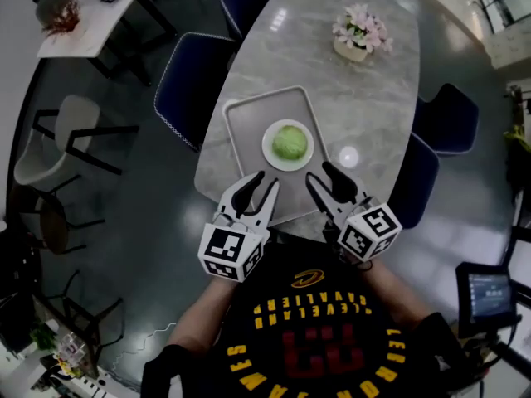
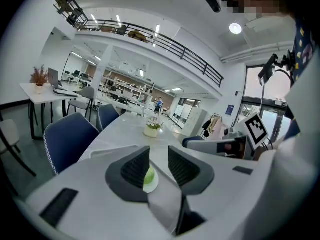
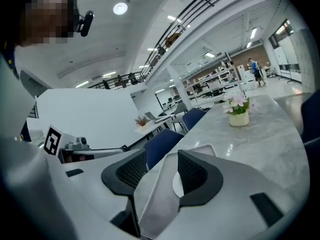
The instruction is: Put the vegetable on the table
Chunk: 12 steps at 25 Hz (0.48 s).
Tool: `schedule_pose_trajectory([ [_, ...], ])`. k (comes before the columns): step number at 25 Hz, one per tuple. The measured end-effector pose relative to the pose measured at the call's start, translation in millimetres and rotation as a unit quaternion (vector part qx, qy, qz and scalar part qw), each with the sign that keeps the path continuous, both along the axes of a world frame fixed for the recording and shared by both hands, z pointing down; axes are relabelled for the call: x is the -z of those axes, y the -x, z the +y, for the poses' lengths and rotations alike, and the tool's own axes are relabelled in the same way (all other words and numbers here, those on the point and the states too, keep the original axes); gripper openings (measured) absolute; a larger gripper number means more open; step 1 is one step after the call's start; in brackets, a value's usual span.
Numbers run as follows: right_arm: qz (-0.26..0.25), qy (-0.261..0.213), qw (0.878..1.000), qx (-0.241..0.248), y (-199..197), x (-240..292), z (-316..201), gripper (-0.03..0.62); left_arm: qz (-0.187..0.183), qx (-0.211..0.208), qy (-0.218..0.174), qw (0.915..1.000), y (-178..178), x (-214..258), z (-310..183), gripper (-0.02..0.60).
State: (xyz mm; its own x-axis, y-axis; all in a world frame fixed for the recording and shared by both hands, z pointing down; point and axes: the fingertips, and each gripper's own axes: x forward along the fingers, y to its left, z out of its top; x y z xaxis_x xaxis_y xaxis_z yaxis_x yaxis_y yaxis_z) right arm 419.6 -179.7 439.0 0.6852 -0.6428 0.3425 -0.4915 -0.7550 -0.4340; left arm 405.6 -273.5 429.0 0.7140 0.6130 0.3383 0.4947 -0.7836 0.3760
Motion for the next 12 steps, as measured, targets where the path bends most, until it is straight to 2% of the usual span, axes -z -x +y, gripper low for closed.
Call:
schedule_pose_trajectory([
  [8, -0.081, 0.015, 0.995, -0.055, -10.7, -70.0, 30.9, 0.181, -0.07, -0.04, -0.041, 0.9959, -40.3, -73.3, 2.0, 0.103],
  [12, -0.122, -0.001, 0.99, -0.067, -27.4, -110.0, 46.6, 0.181, -0.128, -0.038, -0.06, 0.9892, -58.1, -116.5, 2.6, 0.103],
])
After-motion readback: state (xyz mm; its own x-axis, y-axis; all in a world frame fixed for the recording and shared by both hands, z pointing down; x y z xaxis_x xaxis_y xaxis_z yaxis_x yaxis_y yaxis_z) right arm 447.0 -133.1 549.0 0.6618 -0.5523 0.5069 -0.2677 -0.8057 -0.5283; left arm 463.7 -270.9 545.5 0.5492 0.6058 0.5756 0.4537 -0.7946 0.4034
